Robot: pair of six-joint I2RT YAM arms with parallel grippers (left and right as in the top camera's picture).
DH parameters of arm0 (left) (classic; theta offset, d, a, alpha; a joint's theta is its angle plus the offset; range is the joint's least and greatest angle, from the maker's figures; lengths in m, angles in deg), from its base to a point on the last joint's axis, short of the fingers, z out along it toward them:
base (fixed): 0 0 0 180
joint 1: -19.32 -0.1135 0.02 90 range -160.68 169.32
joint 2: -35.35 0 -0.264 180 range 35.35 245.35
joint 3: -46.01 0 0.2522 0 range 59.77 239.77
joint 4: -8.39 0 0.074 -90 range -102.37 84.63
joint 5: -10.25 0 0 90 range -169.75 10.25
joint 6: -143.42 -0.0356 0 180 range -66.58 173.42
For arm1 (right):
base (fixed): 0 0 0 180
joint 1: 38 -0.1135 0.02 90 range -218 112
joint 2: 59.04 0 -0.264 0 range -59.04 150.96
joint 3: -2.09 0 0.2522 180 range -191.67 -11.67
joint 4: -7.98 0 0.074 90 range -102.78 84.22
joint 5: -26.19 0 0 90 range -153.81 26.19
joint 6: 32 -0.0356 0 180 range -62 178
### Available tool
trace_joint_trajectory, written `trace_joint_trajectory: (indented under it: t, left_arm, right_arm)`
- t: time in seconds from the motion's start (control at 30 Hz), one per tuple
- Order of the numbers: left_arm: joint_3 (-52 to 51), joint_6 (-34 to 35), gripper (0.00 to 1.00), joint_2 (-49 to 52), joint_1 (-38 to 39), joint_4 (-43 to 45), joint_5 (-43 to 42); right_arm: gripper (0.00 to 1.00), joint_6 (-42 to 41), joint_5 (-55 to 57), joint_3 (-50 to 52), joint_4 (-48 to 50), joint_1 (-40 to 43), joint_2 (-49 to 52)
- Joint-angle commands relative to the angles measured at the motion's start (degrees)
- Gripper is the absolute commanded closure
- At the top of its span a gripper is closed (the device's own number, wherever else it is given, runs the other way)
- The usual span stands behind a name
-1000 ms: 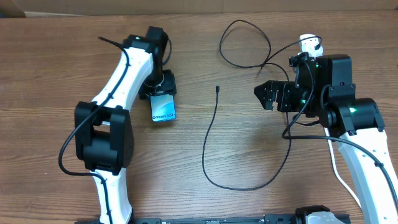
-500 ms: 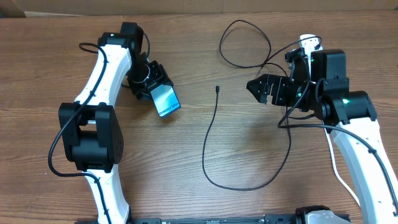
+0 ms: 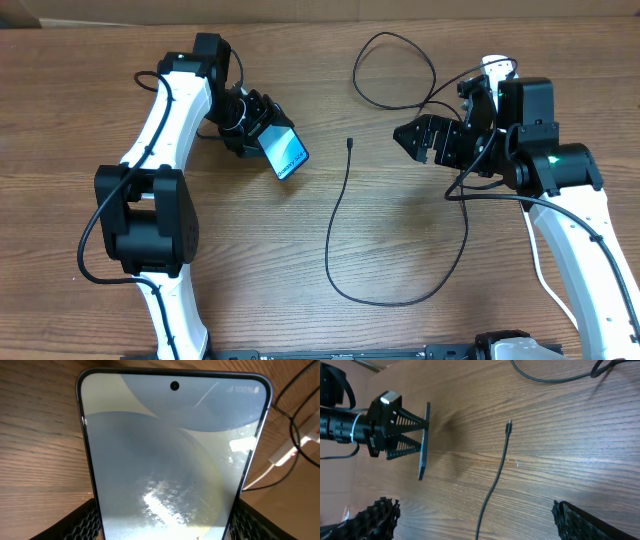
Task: Plug charger to phone and switch on socket
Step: 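Lift the phone with the left gripper and tilt it upright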
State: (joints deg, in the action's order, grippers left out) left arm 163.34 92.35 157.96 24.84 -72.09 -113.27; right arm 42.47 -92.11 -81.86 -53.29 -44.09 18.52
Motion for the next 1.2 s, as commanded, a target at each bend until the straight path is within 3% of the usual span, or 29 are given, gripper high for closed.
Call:
trace_joint_trajectory:
  t: [0.0,0.47,0.73,1.17]
  left_arm:
    - [2.0,2.1,0.68,-0.1,-0.3,0.1,-5.3]
    - [2.0,8.6,0.96,-0.1,-0.3,0.1,-14.2]
    - [2.0,13.4,0.96,-0.1,-0.2,-0.3,-17.8]
    - [2.0,19.0,0.96,-0.1,-0.2,-0.8,-25.1]
  right_arm:
    - [0.00,-1.5,-0.5,-2.0,0.6,-0.3,-0.1]
    - [0.03,-3.9,-1.4,-2.0,1.4,-0.3,-0.1]
    - [0.13,-7.3,-1.4,-2.0,3.1,-0.5,-0.1]
    - [0.21,-11.6,1.8,-2.0,7.2,-7.0,-0.1]
